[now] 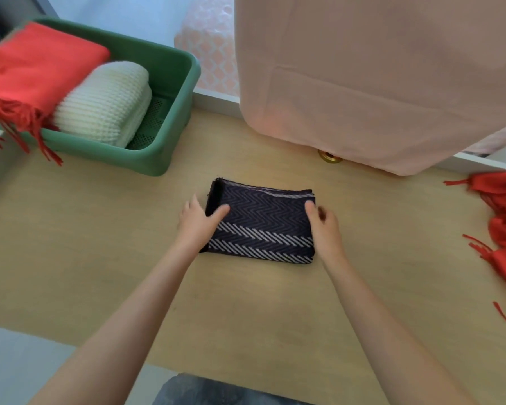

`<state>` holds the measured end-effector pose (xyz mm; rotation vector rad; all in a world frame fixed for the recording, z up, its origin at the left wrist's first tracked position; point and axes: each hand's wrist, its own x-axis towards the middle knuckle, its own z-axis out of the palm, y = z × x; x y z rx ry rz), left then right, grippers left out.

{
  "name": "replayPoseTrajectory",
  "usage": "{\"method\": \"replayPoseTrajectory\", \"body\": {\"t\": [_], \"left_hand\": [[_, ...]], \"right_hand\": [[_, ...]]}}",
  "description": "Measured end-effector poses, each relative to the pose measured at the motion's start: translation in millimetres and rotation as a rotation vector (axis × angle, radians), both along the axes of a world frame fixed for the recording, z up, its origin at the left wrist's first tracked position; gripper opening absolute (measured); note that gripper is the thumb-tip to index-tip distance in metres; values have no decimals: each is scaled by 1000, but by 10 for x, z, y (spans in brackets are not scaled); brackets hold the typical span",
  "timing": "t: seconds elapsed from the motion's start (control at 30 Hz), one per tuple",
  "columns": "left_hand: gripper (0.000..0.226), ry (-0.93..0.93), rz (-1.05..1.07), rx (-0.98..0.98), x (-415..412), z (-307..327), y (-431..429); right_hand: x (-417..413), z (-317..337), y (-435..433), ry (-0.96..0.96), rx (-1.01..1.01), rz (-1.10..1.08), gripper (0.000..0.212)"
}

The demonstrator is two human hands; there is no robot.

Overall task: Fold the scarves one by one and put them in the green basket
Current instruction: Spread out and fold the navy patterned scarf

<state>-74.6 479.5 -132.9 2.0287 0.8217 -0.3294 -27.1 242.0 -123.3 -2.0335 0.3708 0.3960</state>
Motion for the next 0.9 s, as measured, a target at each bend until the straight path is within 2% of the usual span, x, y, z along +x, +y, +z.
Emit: {"method": "replayPoseTrajectory", "body": {"t": [0.07, 0.17, 0.33, 0.4, 0.63, 0.9], "left_hand": [[91, -34, 9, 38, -84, -74, -38], [78, -37, 101, -67, -140, -88, -87], [32, -21, 159, -176, -198, 27, -157], [16, -56, 198, -271, -261, 96, -159], [29, -116, 320, -509, -532, 391, -45], [47, -477, 521, -483, -589, 1143, 665]], "right_hand": [[-154, -77, 5, 10, -61, 18, 68], [-260, -146, 34, 70, 10, -51, 49], [-228, -143, 81, 62, 76, -72, 21], [-216, -115, 88, 35, 65, -64, 19], [30, 432, 431, -131, 26, 121, 28], [697, 1406, 1524, -383, 31, 430, 16]]}}
